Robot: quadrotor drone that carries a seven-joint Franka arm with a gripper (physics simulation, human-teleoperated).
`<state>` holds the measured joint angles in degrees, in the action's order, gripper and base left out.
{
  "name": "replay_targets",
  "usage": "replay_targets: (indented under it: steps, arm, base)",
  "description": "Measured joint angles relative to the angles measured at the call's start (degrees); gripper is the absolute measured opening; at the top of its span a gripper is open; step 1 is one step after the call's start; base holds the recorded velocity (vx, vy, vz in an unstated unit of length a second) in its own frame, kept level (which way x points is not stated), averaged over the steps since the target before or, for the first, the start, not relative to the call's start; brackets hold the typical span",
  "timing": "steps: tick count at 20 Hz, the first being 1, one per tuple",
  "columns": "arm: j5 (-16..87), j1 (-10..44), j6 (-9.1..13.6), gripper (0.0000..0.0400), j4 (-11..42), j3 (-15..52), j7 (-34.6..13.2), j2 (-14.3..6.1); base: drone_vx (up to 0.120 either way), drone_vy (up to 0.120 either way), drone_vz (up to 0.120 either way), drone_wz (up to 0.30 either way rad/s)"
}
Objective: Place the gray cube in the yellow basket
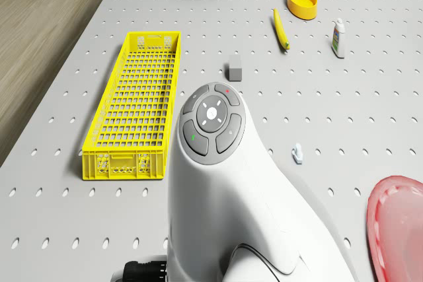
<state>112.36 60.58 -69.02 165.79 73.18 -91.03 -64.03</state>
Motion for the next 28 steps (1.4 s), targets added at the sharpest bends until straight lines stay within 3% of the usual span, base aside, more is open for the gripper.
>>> replay_targets:
  steps: [28]
  arm:
    - [-3.93, 2.69, -6.9, 0.04, -0.53, 2.39, -2.5, -7.68]
  base:
    - [0.12, 0.0, 0.0, 0.0]
